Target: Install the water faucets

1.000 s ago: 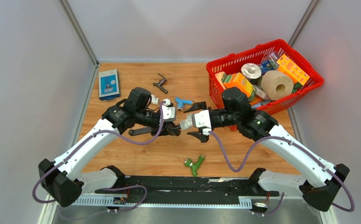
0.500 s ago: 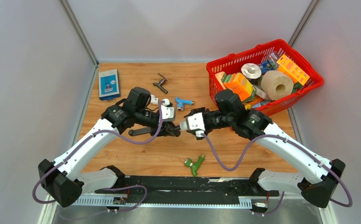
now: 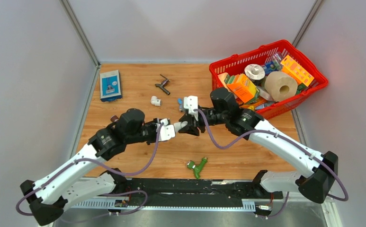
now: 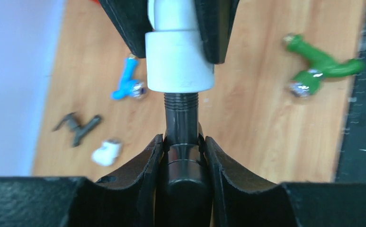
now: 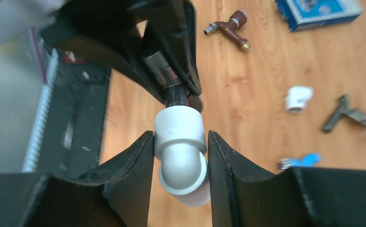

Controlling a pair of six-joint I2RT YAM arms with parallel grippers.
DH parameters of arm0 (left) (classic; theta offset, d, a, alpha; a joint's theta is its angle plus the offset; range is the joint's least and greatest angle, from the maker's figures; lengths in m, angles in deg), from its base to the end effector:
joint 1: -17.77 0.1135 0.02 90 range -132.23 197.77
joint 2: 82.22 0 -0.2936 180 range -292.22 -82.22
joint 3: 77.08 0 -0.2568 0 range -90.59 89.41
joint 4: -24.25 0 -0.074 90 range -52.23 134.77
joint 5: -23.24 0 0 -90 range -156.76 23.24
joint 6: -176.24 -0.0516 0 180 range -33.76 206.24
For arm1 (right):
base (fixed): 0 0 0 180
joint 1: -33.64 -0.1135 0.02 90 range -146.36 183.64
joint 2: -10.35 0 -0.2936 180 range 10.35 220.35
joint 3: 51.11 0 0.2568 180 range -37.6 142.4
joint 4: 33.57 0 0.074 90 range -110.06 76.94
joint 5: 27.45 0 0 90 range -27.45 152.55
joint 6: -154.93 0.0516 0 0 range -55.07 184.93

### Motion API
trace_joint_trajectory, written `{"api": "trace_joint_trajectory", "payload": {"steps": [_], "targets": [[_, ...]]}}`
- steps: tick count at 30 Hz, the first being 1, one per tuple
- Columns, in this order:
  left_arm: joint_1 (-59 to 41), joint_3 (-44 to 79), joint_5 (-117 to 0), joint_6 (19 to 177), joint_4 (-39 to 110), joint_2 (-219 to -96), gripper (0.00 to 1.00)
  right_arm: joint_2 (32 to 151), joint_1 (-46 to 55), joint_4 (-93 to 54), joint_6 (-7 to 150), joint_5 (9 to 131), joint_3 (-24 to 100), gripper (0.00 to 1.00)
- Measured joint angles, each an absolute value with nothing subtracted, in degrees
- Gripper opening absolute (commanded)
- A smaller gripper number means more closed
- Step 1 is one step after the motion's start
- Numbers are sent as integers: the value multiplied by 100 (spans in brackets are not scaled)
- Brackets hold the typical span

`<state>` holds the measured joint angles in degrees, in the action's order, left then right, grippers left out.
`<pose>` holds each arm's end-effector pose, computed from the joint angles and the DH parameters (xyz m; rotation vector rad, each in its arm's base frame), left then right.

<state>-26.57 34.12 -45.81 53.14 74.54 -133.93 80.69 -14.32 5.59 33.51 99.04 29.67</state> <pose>0.1200 -0.1430 0.3525 1.5048 1.5351 -0.5068 0.1614 0.2248 0.3810 -1.6009 1.3085 0.8349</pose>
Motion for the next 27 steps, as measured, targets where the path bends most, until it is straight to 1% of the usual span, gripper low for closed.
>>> {"api": "trace_joint_trajectory", "payload": {"steps": [3, 6, 8, 11, 13, 14, 17, 18, 20, 21, 23, 27], "targets": [[-3385, 3937, -6061, 5157, 7067, -12732, 0, 8222, -1395, -77, 5106, 9836, 2827, 0], [-4143, 4343, -7571, 4724, 6646, -12444, 0, 8375, -1316, -569, 6647, 9755, 2700, 0], [-4740, 4619, -8697, 4274, 6270, -12424, 0, 8463, -1262, -831, 7637, 9718, 2593, 0], [-5464, 5213, -10358, 3371, 5207, -12630, 0, 8522, -1194, -1247, 8828, 9593, 2357, 0], [-5643, 5469, -11003, 3065, 4707, -12822, 0, 8572, -1163, -1454, 9318, 9536, 2217, 0], [-5676, 5493, -11101, 3028, 4659, -12844, 0, 8614, -1166, -1568, 9565, 9528, 2163, 3], [-5691, 5497, -11335, 2997, 4560, -12774, 0, 8633, -1170, -1848, 9897, 9412, 2141, 27], [-5691, 5486, -11350, 3006, 4543, -12726, 0, 8607, -1170, -1933, 9915, 9362, 2141, 46], [-5669, 5357, -11267, 3174, 4687, -12667, 0, 8522, -1177, -2044, 9836, 9289, 2152, 64], [-5597, 5207, -11106, 3349, 4858, -12667, 0, 8474, -1181, -2060, 9698, 9228, 2174, 71], [-5361, 4918, -10688, 3653, 5151, -12667, 0, 8362, -1150, -2086, 9283, 9040, 2224, 78], [-4502, 4319, -9399, 4372, 5828, -12680, 0, 7903, -1115, -2106, 8004, 8653, 2270, 82]]}}
